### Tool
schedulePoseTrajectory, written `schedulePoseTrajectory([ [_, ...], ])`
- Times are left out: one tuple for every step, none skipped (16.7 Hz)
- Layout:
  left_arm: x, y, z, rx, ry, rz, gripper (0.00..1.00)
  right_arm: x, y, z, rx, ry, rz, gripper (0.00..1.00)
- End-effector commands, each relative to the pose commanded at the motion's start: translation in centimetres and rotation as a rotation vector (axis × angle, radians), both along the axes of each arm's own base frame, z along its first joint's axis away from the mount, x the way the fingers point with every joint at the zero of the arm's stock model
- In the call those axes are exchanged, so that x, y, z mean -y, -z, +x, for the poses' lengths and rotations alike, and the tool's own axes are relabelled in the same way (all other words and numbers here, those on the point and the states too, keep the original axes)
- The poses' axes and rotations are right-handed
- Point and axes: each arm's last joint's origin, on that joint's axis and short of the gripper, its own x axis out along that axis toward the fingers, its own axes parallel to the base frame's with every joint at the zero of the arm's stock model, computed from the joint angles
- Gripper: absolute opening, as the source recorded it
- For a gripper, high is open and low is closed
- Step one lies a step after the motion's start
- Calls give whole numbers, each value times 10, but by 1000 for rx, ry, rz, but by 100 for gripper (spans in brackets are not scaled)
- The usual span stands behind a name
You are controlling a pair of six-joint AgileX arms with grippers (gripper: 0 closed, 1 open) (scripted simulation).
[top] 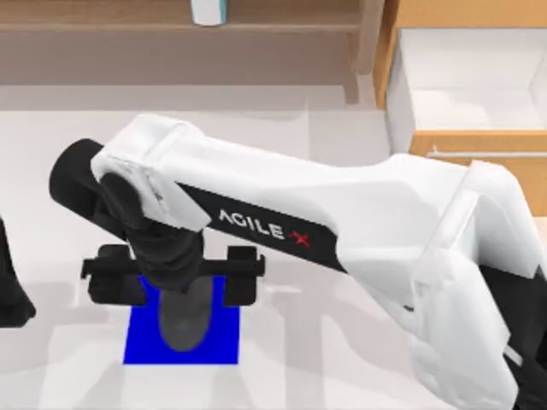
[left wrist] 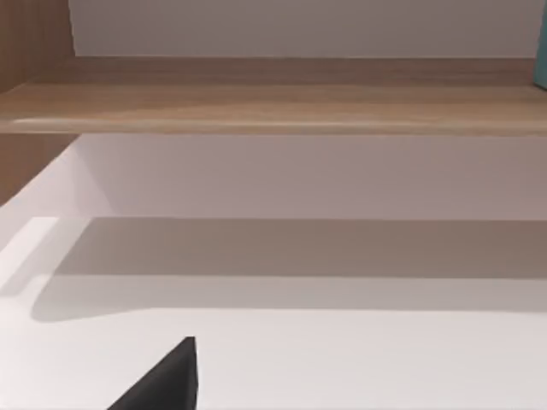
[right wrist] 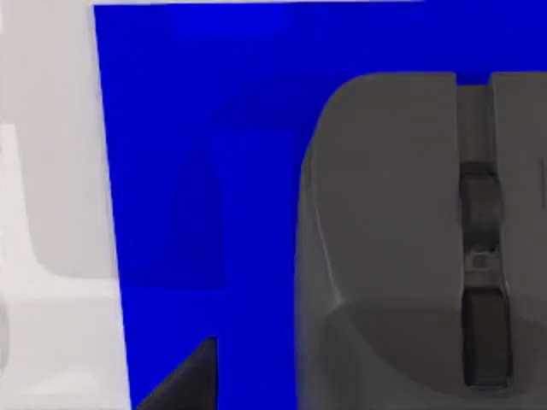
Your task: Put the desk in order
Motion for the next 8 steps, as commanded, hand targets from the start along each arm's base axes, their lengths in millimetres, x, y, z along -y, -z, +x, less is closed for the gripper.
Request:
schedulePoseTrajectory([
  [0, 0, 0, 0, 0, 0, 100, 0, 0, 0, 0, 0, 0, 100],
  [0, 0, 0, 0, 0, 0, 100, 0, 0, 0, 0, 0, 0, 100],
  [0, 0, 0, 0, 0, 0, 100, 0, 0, 0, 0, 0, 0, 100],
  [0, 0, 0, 0, 0, 0, 100, 0, 0, 0, 0, 0, 0, 100],
  [0, 0, 0, 0, 0, 0, 100, 1, 0, 1, 0, 3, 1, 100],
  [0, 0, 0, 0, 0, 0, 100, 1, 0, 1, 0, 3, 1, 100],
  [0, 0, 0, 0, 0, 0, 100, 1, -2, 1, 7, -3, 8, 100],
  [0, 0, 0, 0, 0, 0, 100, 1, -6, 2, 19, -15, 22, 100],
])
